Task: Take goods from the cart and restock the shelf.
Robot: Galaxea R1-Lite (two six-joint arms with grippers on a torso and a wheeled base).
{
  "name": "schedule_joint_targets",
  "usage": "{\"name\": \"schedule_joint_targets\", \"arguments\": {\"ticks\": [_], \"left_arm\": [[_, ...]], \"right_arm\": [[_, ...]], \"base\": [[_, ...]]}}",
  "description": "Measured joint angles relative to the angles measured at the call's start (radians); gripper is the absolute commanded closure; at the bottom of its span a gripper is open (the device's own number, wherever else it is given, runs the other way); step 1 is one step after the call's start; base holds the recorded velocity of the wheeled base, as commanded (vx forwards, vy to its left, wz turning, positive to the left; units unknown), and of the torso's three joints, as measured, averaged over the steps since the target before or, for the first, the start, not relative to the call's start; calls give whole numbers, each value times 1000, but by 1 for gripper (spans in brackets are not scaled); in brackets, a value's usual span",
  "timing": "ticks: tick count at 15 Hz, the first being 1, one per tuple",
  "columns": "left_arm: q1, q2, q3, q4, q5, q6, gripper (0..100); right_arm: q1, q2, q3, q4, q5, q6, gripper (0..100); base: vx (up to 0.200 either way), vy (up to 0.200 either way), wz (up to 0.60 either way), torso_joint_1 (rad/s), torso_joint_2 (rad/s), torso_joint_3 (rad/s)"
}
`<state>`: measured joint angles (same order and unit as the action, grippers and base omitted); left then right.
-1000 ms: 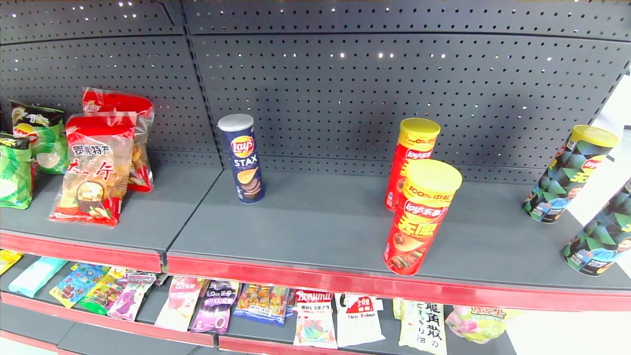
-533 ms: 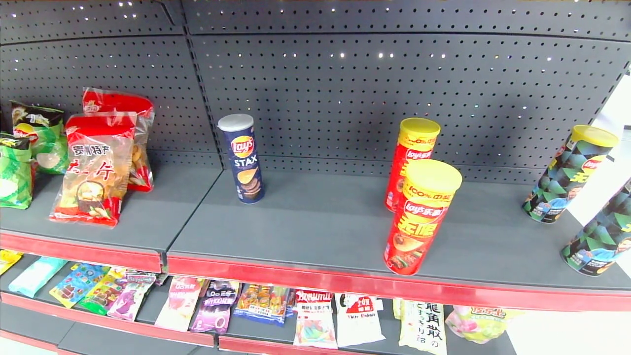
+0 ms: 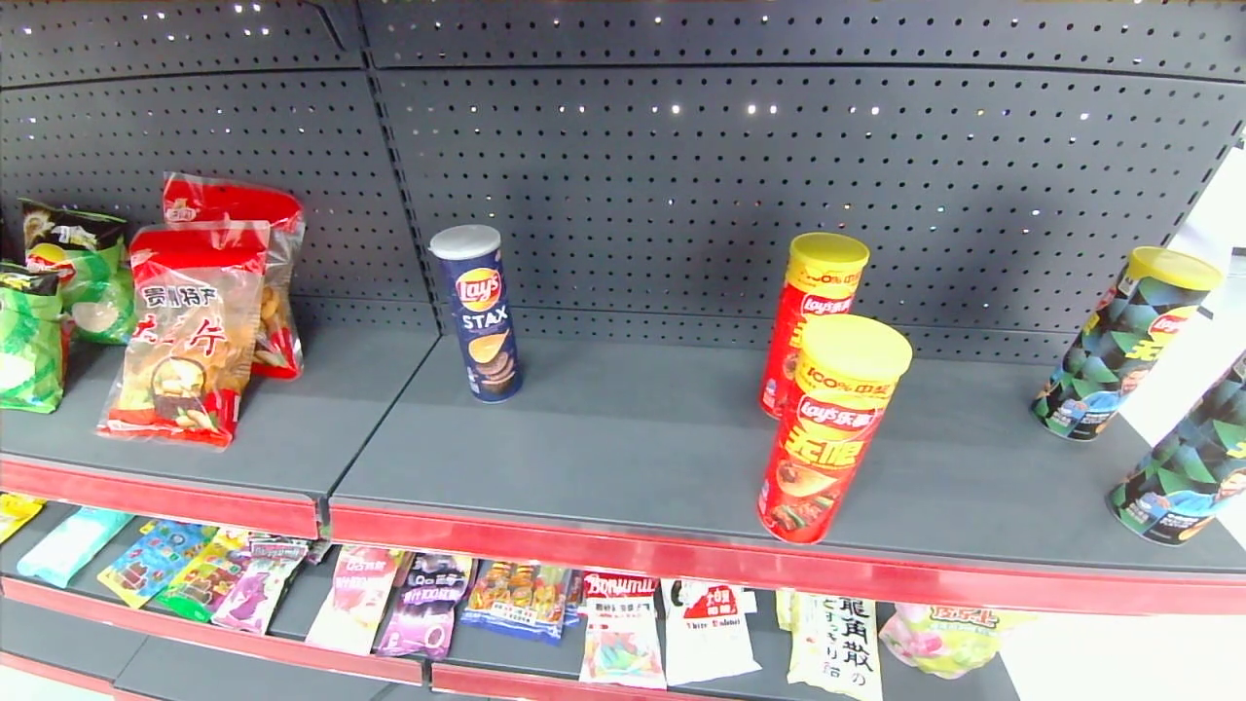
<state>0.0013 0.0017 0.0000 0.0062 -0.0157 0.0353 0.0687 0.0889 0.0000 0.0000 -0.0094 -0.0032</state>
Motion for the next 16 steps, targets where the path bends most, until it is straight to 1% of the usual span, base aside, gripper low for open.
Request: {"name": "schedule_joint_targets", "arguments": {"ticks": [4, 10, 11, 16], "left_arm": [[0, 0, 0, 0, 0, -1, 0], [-1, 0, 0, 0, 0, -1, 0], [-1, 0, 0, 0, 0, -2, 0], [-1, 0, 0, 0, -1, -1, 0]], "right_arm": [[0, 0, 0, 0, 0, 0, 0], [-1, 1, 0, 0, 0, 0, 0], [0, 1, 0, 0, 0, 0, 0], [0, 1, 0, 0, 0, 0, 0]], "base": [[0, 0, 0, 0, 0, 0], [-200, 0, 0, 6, 2, 2], [0, 0, 0, 0, 0, 0], [0, 0, -600, 2, 1, 3]]}}
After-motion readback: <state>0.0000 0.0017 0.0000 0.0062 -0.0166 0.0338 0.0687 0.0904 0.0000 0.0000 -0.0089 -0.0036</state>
